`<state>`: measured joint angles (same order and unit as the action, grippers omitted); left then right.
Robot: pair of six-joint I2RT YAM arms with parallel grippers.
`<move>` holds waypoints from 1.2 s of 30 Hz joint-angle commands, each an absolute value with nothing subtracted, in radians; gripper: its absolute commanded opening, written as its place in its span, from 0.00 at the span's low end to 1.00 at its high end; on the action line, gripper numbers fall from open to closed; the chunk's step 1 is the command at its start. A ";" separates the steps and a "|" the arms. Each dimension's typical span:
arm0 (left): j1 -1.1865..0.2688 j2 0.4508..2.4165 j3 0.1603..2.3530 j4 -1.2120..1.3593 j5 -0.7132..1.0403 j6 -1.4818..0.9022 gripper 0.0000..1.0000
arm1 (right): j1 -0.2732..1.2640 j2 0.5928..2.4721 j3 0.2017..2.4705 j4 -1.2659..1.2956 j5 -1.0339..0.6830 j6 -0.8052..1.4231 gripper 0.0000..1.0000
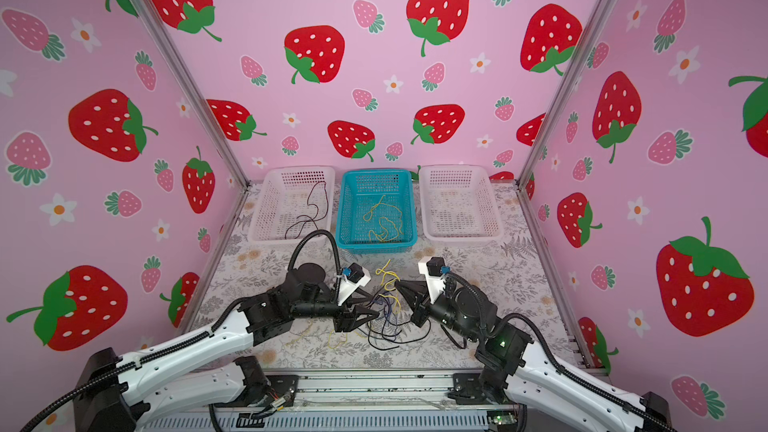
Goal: Untangle the cables
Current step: 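Move the left gripper back down to the wire bundle, then grasp another black wire in the bundle with the left gripper and lift it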
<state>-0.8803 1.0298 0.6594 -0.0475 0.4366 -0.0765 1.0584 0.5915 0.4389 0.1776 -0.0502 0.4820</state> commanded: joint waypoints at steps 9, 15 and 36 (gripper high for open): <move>-0.884 1.032 0.708 -0.013 0.402 -0.047 0.20 | 1.063 0.569 0.466 0.234 -0.095 0.522 0.00; -0.885 0.989 0.708 -0.020 0.385 -0.033 0.00 | 1.063 0.577 0.465 0.242 -0.094 0.523 0.00; -0.882 0.644 0.919 -0.049 0.225 -0.044 0.00 | 1.054 0.689 0.373 0.244 0.084 0.624 0.00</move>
<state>-0.8818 0.6640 0.8516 -0.0650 0.2596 -0.0563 1.0573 0.6792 0.3889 0.2092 0.0601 0.5865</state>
